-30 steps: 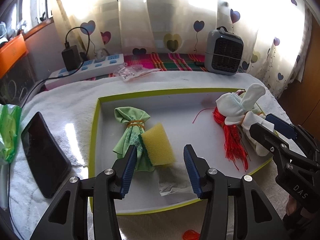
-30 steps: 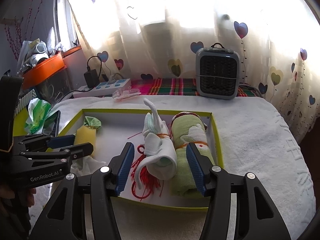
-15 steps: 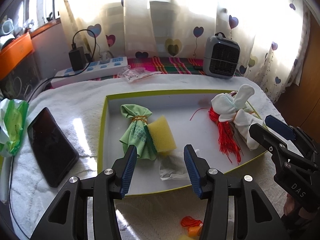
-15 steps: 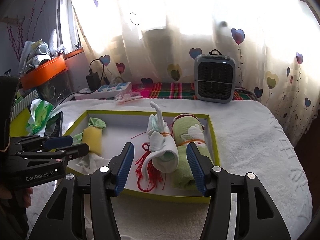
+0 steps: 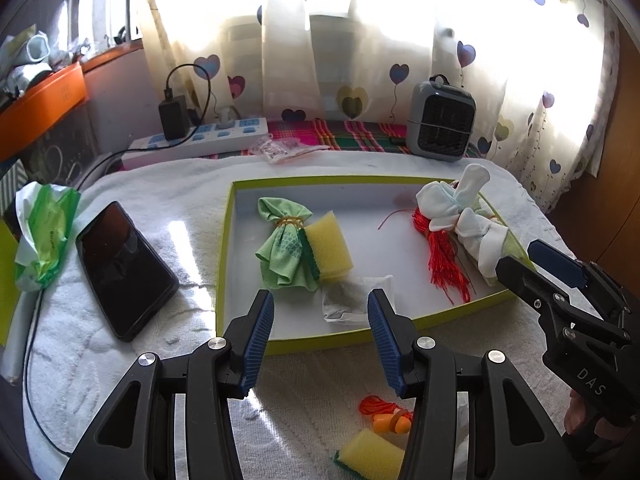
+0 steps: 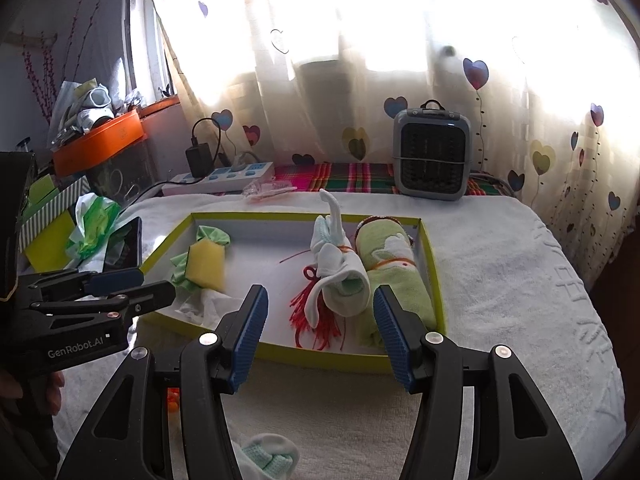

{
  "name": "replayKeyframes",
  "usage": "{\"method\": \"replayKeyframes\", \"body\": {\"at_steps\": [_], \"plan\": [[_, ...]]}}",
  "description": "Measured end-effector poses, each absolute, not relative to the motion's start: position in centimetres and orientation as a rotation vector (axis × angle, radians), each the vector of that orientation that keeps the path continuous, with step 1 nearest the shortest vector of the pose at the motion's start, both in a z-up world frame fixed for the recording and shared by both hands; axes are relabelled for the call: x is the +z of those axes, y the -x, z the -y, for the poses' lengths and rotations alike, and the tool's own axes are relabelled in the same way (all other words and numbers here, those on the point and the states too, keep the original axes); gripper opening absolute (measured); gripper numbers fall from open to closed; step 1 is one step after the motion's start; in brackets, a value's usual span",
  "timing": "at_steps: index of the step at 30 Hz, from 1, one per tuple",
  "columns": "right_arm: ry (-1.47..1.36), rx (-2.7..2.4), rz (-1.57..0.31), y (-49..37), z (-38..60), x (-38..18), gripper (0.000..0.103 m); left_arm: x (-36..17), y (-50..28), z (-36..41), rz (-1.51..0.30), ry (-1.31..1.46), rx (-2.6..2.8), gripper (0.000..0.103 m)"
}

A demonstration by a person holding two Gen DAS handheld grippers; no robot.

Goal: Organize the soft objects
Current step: 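Withdraw both grippers from the tray toward the remaining items on the bed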

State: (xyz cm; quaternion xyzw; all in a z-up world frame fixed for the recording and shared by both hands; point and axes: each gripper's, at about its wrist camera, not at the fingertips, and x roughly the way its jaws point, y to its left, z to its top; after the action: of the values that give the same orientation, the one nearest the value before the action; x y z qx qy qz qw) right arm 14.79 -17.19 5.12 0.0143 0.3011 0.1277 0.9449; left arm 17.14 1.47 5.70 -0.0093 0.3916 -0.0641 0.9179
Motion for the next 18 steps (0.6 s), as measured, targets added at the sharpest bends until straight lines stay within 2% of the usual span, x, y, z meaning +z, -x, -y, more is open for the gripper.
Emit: {"method": "replayKeyframes", "body": {"at_steps": [18], "plan": [[-0.047, 0.279, -0.641, -11.8, 17.0, 4.9, 0.058, 5.3, -14.0, -2.8, -0.817, 0.026, -0.102, 0.048]]}}
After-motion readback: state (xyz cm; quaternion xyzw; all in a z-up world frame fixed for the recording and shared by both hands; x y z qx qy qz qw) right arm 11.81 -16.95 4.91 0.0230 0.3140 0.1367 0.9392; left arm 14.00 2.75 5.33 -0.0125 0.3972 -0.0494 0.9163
